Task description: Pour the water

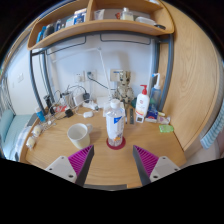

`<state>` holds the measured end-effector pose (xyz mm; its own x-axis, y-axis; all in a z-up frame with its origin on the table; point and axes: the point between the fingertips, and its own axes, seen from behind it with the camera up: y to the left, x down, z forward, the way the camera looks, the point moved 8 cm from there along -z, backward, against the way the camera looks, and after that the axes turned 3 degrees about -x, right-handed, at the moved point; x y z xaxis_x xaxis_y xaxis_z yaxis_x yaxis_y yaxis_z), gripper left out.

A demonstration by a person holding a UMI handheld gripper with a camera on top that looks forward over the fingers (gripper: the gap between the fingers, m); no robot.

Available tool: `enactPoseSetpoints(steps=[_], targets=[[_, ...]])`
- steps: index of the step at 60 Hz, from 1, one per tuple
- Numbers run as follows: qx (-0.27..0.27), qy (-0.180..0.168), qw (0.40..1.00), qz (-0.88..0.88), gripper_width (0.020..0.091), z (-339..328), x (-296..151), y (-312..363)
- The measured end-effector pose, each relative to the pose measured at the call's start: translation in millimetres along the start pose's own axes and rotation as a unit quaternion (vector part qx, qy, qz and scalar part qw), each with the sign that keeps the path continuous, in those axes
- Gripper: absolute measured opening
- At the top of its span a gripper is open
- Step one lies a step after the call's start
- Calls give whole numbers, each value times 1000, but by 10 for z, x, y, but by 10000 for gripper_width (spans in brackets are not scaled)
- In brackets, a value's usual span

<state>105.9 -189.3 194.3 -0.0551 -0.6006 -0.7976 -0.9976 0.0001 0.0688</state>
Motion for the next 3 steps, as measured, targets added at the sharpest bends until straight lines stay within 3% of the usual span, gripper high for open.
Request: enactPoseSetpoints(steps=[3], targets=[[-1,1,1000,7,787,-14,0,9]])
